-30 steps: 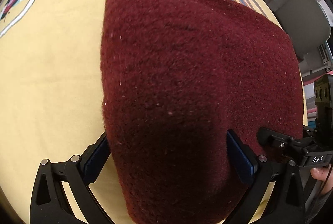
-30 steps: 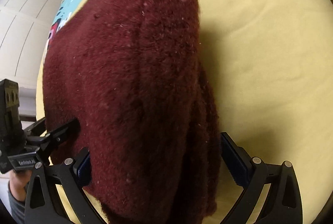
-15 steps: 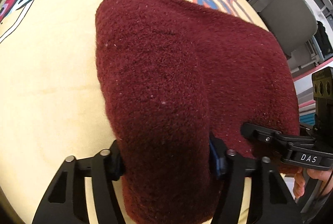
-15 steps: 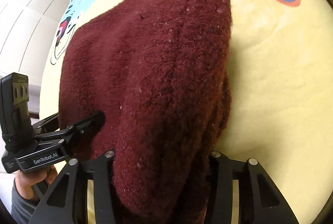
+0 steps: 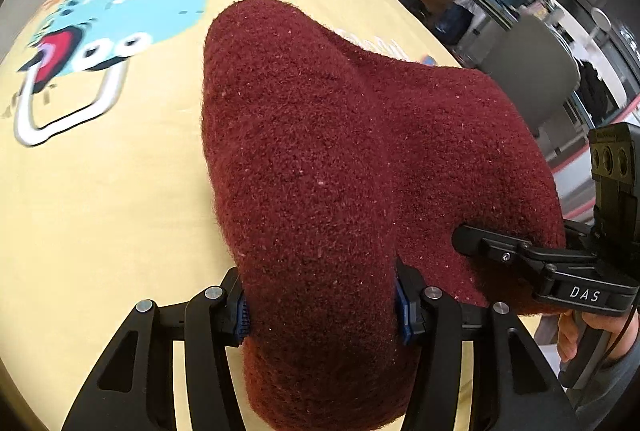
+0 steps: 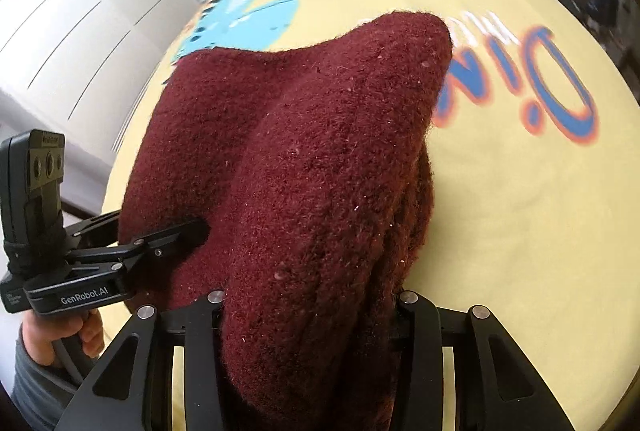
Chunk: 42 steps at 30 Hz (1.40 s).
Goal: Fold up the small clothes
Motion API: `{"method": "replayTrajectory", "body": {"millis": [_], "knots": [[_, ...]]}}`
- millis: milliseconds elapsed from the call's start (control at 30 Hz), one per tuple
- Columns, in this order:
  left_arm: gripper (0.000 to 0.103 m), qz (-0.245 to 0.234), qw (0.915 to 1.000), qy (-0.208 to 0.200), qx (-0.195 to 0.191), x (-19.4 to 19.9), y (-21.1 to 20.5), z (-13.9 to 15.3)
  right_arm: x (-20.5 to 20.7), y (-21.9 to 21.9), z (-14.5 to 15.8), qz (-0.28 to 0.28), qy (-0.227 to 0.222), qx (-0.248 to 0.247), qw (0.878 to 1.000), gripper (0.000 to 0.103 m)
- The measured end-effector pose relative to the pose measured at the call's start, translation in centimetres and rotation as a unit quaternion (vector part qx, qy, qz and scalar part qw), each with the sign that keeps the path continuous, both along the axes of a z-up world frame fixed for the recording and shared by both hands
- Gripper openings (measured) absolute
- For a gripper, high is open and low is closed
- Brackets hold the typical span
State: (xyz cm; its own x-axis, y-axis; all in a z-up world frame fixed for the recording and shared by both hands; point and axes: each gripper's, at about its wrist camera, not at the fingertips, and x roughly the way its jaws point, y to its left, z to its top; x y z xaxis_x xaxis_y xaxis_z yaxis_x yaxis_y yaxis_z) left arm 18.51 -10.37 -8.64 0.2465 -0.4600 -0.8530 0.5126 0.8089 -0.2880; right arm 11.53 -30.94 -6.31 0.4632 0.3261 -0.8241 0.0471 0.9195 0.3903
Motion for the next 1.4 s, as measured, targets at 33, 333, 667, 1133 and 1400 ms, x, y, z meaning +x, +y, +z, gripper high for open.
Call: {"method": "replayTrajectory", "body": {"millis": [33,333,667,1133,1400], "knots": [[0.048,0.005,1.0000,-0.001,0.001,0.1,0.9,-0.1,0.7,1.0,0.0,0.006,-0.001,-0.001,1.000,0.044],[0.049,0.038,0.9986,0.032,0.019,-0.1,5.7,-4.1,5.6,6.1,-5.0,0.021,0.037,-0.009,0.999,0.045],[0.062,0.054,0.9978,0.033,0.020,-0.9,7.2,-6.5,5.3,7.1,-8.3,0.007,0.072,-0.044,0.996,0.057],[0.102,0.057,0.9968,0.009,0.055,-2.0,8.2,-2.9,3.6,6.5,-4.8,-0.007,0.024,-0.116,0.993,0.083],[0.102,0.073,0.9956,-0.003,0.058,-2.1,7.3,-2.5,0.5,7.1,-4.4,0.005,-0.005,-0.133,0.991,0.090]]}}
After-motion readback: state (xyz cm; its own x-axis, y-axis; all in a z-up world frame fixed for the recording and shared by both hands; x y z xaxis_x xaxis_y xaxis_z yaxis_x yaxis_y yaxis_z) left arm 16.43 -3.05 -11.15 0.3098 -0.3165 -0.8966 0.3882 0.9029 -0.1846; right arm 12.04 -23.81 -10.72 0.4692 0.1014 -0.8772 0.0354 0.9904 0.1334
